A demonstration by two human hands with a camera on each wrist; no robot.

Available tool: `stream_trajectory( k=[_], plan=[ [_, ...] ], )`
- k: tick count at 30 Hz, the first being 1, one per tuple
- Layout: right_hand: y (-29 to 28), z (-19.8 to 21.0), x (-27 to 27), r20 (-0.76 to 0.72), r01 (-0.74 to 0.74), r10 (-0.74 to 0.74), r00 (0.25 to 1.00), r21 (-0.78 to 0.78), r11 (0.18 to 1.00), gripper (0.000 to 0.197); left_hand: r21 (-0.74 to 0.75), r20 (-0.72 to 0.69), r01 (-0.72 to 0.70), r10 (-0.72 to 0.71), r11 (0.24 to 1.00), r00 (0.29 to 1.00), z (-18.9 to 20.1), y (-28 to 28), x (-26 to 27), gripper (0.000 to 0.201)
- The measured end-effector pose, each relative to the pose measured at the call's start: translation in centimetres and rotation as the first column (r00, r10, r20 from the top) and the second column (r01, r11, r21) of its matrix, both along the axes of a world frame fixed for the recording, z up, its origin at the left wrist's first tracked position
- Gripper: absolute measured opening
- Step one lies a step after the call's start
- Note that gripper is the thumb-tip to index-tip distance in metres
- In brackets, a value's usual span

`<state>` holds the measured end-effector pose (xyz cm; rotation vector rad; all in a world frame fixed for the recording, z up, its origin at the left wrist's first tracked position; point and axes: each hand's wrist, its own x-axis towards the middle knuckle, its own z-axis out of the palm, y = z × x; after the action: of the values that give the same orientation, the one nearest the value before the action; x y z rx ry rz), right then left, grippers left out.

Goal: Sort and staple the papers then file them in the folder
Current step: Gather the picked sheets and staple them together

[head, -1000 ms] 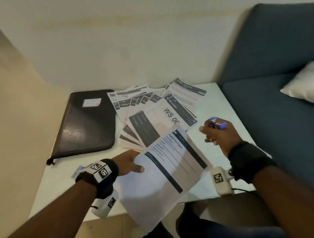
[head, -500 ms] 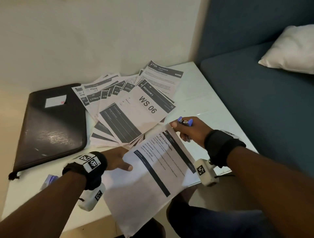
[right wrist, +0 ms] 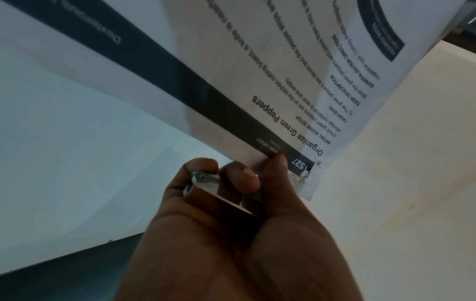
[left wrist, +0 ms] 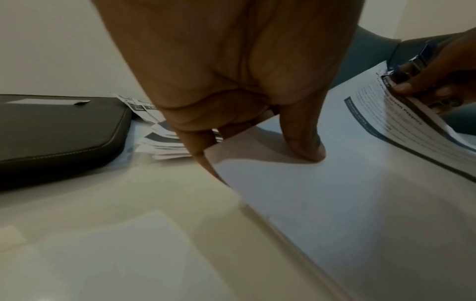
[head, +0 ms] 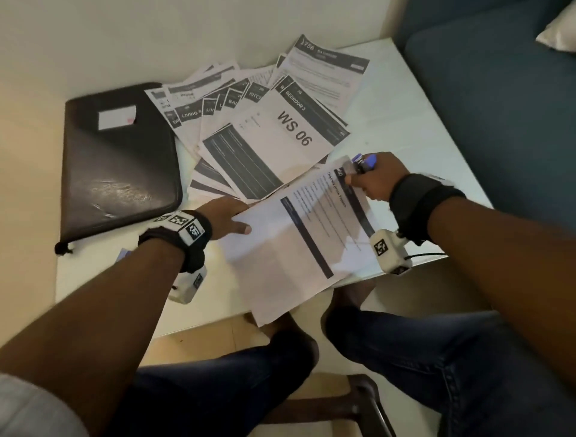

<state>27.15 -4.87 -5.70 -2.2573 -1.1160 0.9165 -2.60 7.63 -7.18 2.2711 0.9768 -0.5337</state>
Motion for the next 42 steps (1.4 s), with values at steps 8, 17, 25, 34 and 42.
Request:
stream_trajectory(
  k=[8,17,25,34,42],
  plan=[
    [0.1,0.1,-0.5,-0.140,0.030,-0.035,0.990,-0.037,0.999,0.019,0.027,0.011,-0.089,0.089,0.996,0.996,0.9,-1.1,2.5,0.056],
    [-0.3,0.5,-1.8,-0.260,0.055,-0.051,0.964,0.006,0.998,0.021,-0.011,0.050,-0.154,0.154,0.988,0.987,0.8,-1.3,4.6,0.050],
    [-0.5,2.5,0.0,-0.202,0.127,-0.088,0.975,0.186,0.974,0.016,0.133,-0.011,-0.197,0.200,0.971,0.980,3.9,0.7,-0.8,0.038],
    [-0.8,4.7,1.2,-0.239,0.197,-0.103,0.965,0.414,0.889,0.016,0.743,0.058,0.008,-0.077,0.669,0.995,9.9,-1.1,0.3,0.010],
    [-0.9,4.4,1.4,-0.185,0.179,-0.116,0.976,0.374,0.910,0.013,0.717,0.026,0.050,-0.099,0.695,0.995,9.8,-1.2,0.9,0.009]
  ],
)
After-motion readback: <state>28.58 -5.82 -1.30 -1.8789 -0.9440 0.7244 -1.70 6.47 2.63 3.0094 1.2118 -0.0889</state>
